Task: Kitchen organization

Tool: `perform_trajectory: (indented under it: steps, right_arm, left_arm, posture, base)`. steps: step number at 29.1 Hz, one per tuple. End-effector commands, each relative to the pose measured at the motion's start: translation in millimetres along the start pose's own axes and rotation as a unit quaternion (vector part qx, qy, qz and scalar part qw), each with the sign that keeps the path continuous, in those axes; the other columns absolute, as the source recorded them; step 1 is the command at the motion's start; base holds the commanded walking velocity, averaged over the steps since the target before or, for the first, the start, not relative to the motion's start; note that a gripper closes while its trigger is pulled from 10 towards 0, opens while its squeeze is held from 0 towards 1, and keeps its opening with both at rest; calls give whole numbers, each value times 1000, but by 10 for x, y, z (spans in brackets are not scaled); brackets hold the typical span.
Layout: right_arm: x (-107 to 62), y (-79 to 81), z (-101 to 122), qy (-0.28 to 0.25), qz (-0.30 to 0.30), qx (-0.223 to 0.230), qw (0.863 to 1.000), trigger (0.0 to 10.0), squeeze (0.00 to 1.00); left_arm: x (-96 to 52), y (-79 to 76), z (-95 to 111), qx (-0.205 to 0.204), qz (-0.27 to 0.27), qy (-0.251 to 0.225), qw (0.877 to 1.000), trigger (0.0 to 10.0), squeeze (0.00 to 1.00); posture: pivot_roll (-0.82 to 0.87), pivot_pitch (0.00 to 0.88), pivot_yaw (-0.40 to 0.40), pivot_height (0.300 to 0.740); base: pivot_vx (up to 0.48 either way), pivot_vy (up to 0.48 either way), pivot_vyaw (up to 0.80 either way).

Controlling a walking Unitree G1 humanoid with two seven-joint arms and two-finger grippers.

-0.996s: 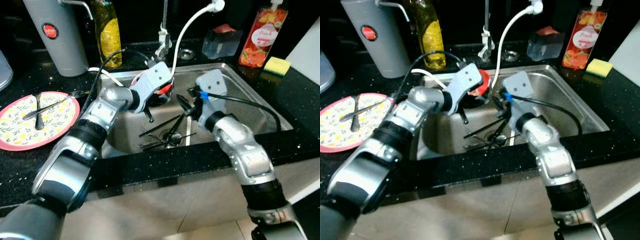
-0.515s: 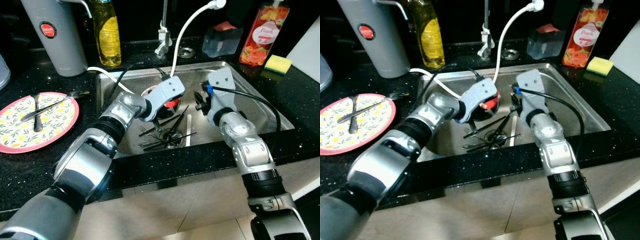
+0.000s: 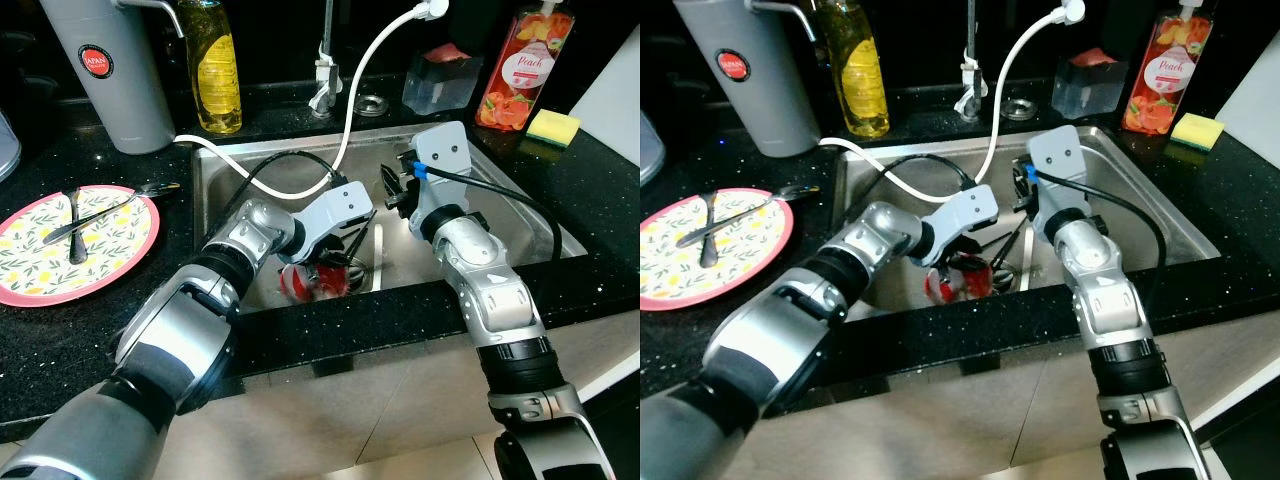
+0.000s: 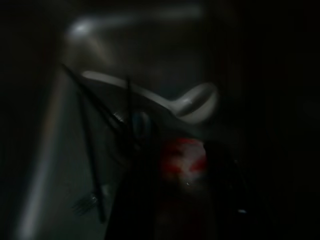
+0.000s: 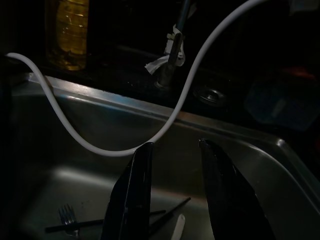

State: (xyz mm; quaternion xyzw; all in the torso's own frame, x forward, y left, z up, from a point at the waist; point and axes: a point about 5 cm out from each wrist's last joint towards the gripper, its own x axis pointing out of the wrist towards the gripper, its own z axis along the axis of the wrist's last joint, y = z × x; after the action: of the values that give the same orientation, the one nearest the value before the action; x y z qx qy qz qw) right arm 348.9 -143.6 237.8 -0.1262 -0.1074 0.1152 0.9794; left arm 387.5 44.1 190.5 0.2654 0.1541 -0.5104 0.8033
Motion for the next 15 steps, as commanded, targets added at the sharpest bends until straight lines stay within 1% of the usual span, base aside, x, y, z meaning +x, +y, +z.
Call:
perform_trajectory:
  steps: [1,2,3,4,5,6,7,8,9,11,12,14,15]
  right_arm:
    - [-12,-2,23,-13,-1,7,1000,10000,0]
    - [-12,-2,23,-13,-1,7,1000,10000,0]
    - [-13,-4,43,-19,-1,9,1000,10000,0]
    - [-17,-9,63,-25,-2,11,1000,10000,0]
    - [-30,-7,104,-38,-2,17,999,10000,0]
    - [-30,-7,104,-38,-2,17,999,10000,0]
    - [-42,20,138,-49,3,24,999,10000,0]
    - [-47,37,152,-53,6,26,998,10000,0]
    - [-47,37,152,-53,6,26,998,10000,0]
    - [-67,92,182,-63,15,31,997,10000,0]
    - [-67,92,182,-63,15,31,997,10000,0]
    - [-87,133,193,-68,21,36,997,10000,0]
    - [-99,150,191,-69,24,38,997,10000,0]
  left_arm:
    - [-174,221,323,-3,72,-83,994,10000,0]
    - [-174,221,323,-3,72,-83,994,10000,0]
    - [-277,320,450,-1,104,-111,988,10000,0]
    - [-371,391,533,20,126,-119,985,10000,0]
    - [-544,484,644,60,174,-121,975,10000,0]
    - [-544,484,644,60,174,-121,975,10000,0]
    - [-649,496,652,69,196,-124,970,10000,0]
    - [-682,487,627,68,201,-124,969,10000,0]
    - [-682,487,627,68,201,-124,969,10000,0]
    - [-805,429,489,67,218,-112,967,10000,0]
    - [-805,429,489,67,218,-112,967,10000,0]
    - [-948,349,334,70,229,-97,966,10000,0]
    - [-1029,306,261,64,230,-95,966,10000,0]
  posture:
    - [23,17,14,740]
    - [23,17,14,740]
    - [23,17,15,740]
    - [25,17,16,740]
    - [32,14,22,740]
    - [32,14,22,740]
    - [31,15,25,740]
    - [32,15,27,740]
    - [32,15,27,740]
    - [33,16,31,740]
    - [33,16,31,740]
    - [36,16,34,740]
    - [43,16,34,740]
  base:
    - [0,0,0]
    - [0,0,0]
    - [0,0,0]
    - [0,0,0]
    - [0,0,0]
    - [0,0,0]
    - [0,0,0]
    - [0,0,0]
    - [0,0,0]
    - [0,0,0]
    - [0,0,0]
    - [0,0,0]
    - [0,0,0]
